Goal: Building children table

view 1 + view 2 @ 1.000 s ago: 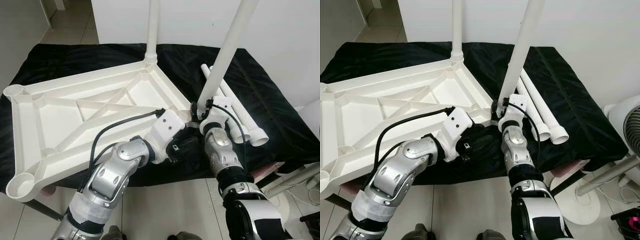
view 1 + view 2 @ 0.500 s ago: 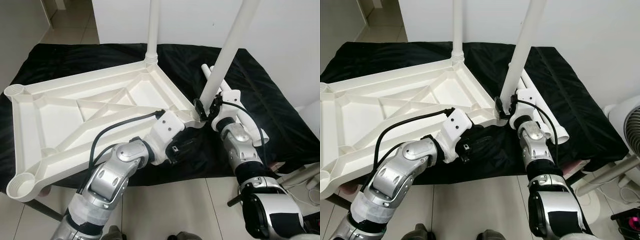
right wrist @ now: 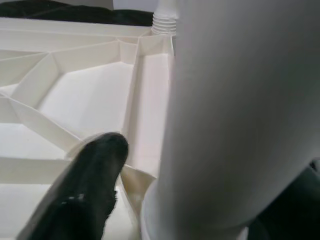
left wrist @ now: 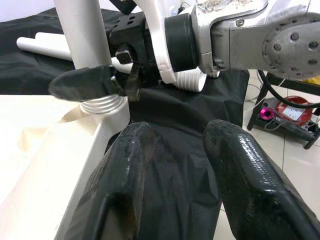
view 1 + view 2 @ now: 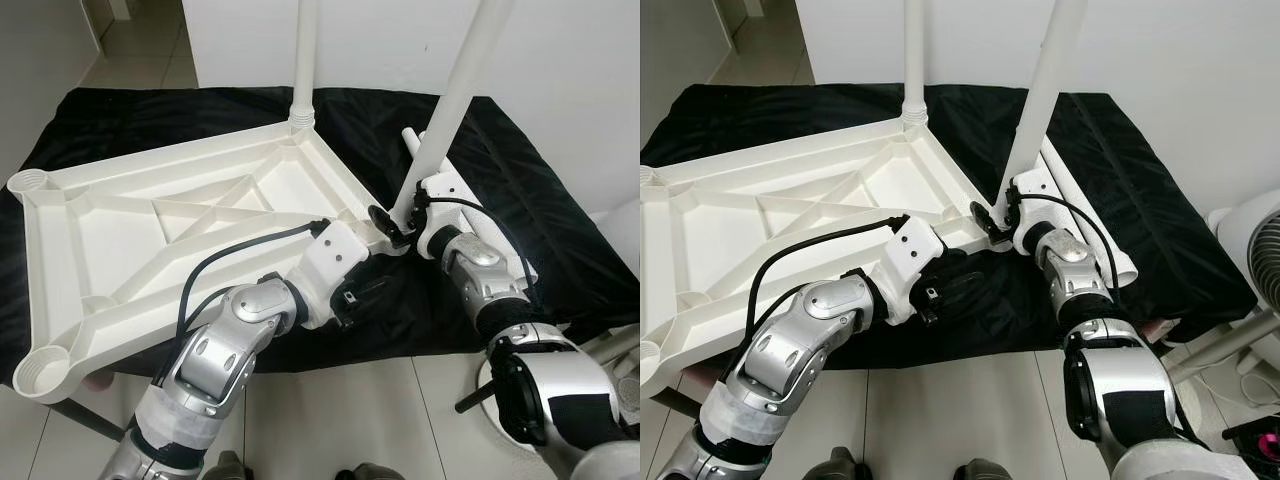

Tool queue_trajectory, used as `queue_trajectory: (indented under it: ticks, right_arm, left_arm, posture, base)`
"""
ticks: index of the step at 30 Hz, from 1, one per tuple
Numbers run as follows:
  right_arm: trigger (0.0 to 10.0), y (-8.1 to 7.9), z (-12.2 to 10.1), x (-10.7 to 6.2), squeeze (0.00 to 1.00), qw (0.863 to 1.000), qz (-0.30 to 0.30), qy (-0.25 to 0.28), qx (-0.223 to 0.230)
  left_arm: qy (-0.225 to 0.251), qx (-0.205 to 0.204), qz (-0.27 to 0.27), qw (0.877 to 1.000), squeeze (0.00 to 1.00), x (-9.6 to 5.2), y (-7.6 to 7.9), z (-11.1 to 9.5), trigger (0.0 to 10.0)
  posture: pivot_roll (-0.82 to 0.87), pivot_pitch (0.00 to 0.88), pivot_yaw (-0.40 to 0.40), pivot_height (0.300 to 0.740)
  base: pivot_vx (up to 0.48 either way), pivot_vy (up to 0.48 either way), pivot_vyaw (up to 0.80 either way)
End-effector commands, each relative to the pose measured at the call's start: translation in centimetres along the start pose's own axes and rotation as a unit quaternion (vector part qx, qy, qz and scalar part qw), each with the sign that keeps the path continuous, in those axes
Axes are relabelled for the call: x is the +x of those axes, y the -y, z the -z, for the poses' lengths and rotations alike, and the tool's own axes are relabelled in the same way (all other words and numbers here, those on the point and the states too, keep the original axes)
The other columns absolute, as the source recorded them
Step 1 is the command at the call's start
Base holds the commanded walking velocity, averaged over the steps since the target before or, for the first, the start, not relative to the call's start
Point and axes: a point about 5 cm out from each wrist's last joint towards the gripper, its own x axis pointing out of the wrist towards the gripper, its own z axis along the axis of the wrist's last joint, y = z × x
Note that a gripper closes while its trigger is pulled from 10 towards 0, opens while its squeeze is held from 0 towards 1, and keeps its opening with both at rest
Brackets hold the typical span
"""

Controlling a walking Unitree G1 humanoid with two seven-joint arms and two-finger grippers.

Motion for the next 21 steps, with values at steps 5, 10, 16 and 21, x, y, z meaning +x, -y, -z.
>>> queue_trajectory:
  ticks: [5, 10, 16, 21]
  right_arm:
    - [0.0, -0.3, 1.2, -0.2, 0.0, 0.999, -0.019, -0.029, 0.006]
    - [10.0, -0.4, 1.8, -0.4, 0.0, 0.999, -0.017, -0.033, 0.02]
    - [10.0, -0.5, 2.2, -0.4, 0.0, 0.999, 0.01, -0.038, 0.036]
    - [10.0, -0.8, 2.3, -0.1, 0.0, 0.997, 0.034, -0.031, 0.058]
  left_arm:
    - [-0.002, 0.008, -0.017, 1.0, 0.0, -0.3, -0.5, -0.3, 10.0]
    - [-0.002, 0.008, -0.019, 1.0, 0.0, -0.3, -0.5, -0.3, 10.0]
    - [-0.003, 0.008, -0.019, 1.0, 0.0, -0.3, -0.6, -0.3, 10.0]
    - [-0.002, 0.008, -0.018, 1.0, 0.0, -0.3, -0.6, -0.3, 10.0]
  posture:
    - [-0.03, 0.023, -0.005, 0.74]
    - [-0.03, 0.026, -0.003, 0.74]
    - [-0.04, 0.032, -0.003, 0.74]
    - [-0.04, 0.034, -0.004, 0.74]
  base:
    - [0.0, 0.0, 0.0]
    - [0.0, 0.0, 0.0]
    - [0.0, 0.0, 0.0]
    - [0.0, 0.0, 0.0]
